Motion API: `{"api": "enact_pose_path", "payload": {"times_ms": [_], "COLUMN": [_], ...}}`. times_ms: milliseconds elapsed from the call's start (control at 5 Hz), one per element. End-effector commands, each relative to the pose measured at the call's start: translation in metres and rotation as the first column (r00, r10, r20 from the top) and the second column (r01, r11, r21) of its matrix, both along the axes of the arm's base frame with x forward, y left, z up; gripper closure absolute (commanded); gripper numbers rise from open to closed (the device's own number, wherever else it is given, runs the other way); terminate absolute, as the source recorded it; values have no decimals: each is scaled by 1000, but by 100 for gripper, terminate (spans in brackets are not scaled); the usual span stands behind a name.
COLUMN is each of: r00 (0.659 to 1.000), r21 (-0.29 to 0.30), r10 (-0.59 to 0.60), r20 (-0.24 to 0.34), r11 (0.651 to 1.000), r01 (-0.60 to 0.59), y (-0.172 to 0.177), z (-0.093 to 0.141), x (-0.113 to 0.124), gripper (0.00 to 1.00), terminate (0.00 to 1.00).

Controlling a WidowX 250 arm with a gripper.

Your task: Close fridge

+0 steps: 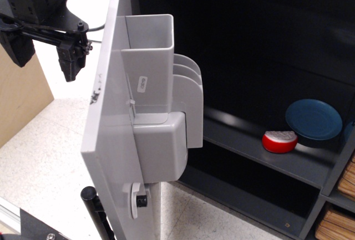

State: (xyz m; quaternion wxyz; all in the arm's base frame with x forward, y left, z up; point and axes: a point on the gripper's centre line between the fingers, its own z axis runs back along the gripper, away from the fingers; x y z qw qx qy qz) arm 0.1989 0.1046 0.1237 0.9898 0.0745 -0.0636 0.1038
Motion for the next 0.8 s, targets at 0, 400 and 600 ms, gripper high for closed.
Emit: {"api": "enact_pose_path", "payload": {"times_ms": [0, 400, 600], "r00": [1000, 913, 830], "r21": [0, 20, -18], "r10": [0, -406, -555], "r20": [0, -49, -57], "r11": [1000, 913, 831], "r01": [0, 407, 555], "y": [0, -24, -40], "z": [0, 2, 2], "x": [0, -42, -58], "gripper": [0, 0, 0], "terminate": [0, 0, 0]}}
